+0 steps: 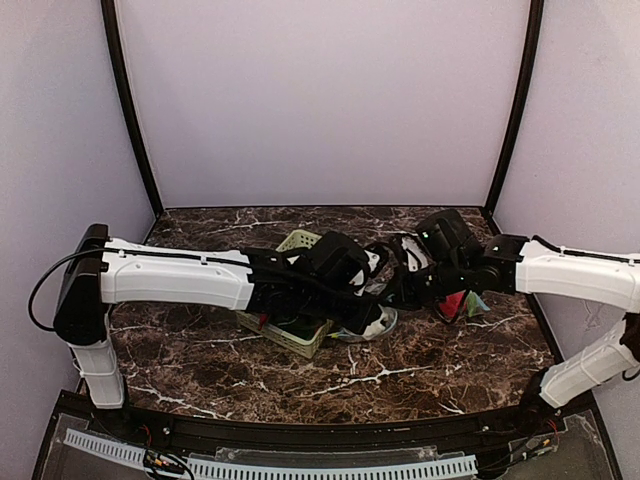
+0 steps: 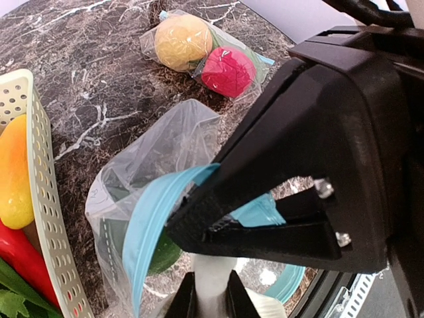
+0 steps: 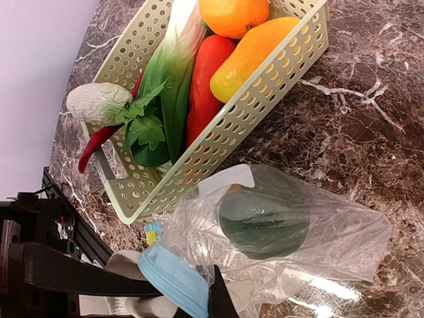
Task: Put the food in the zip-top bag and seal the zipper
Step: Place the fake vegetable in the zipper food storage bag.
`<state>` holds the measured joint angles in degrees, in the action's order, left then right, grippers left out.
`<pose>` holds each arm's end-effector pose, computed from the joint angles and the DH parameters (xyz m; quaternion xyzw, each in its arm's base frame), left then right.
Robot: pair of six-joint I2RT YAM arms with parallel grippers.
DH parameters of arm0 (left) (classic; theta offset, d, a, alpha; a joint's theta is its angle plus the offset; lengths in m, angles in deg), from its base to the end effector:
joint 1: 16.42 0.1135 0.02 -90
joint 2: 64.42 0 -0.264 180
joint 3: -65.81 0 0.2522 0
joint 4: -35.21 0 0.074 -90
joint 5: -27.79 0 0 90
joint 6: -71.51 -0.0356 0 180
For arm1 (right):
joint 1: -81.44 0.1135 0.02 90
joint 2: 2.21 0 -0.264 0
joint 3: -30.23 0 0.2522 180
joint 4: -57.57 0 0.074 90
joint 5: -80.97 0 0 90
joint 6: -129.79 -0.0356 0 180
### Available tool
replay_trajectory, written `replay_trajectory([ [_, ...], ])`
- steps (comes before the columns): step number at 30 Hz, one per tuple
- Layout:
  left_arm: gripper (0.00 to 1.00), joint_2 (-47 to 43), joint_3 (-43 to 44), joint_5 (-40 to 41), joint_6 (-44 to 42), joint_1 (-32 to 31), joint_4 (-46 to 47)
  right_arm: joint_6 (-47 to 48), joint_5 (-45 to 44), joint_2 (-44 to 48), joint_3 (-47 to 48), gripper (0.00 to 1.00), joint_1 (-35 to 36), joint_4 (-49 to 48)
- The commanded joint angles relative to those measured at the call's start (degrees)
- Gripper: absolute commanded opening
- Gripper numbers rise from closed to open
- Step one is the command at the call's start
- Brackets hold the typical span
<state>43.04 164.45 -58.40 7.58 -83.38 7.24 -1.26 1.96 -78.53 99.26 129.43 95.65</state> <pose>0.1729 -0.4004 0.2611 0.2982 0.8425 -0.3043 0.3296 0.1852 0.2158 0.2605 -0.0920 0.9170 0.3282 0.2074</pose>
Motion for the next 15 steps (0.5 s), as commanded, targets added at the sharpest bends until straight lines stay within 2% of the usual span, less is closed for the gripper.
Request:
replay_trajectory([
  [1, 0.08, 1.0, -0.6, 8.0, -0.9, 0.9, 3.7, -2.5, 6.7, 2.6, -2.0, 0.0, 0.3, -2.4],
  [9, 0.09, 2.8, 0.5, 11.9, -1.6, 0.8, -0.5, -3.4, 8.8, 3.2, -2.9, 0.0, -0.3, -4.5],
  [15, 0.09, 2.5, -0.2, 9.7, -1.4, 0.9, 4.4, -4.4, 10.5, 2.4, -4.5, 0.0, -0.5, -6.5],
])
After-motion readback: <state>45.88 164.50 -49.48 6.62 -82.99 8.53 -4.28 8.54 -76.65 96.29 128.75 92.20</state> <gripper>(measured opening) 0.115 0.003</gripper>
